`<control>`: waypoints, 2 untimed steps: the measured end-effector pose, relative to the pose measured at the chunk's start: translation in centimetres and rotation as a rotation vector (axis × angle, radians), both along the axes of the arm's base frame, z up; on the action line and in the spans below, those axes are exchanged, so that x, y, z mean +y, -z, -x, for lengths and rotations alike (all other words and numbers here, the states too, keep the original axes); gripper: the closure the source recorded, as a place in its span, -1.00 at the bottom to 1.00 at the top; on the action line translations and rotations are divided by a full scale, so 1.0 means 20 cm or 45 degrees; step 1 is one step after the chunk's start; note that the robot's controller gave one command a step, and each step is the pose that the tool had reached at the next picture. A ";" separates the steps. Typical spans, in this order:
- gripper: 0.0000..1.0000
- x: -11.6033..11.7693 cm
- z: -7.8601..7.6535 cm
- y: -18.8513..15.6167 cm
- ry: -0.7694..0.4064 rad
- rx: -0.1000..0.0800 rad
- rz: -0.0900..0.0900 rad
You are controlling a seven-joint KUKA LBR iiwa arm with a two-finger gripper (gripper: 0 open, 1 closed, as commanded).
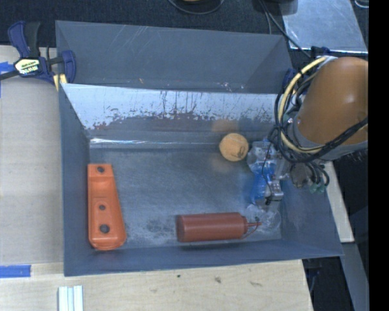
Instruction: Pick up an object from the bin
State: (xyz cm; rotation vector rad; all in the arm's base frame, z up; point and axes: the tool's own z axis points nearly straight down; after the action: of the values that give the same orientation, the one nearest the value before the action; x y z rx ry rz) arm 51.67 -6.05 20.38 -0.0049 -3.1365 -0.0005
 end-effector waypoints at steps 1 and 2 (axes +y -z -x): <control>-1.00 0.00 -0.01 -0.02 -0.004 -0.011 0.001; -1.00 0.16 0.11 0.49 -0.303 -0.008 0.001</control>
Offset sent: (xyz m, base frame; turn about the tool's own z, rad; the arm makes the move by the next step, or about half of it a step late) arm -0.0321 0.0442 -0.1338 -0.3166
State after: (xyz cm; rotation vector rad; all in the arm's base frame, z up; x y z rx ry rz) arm 49.41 -2.82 10.56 0.3678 -3.1208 0.0012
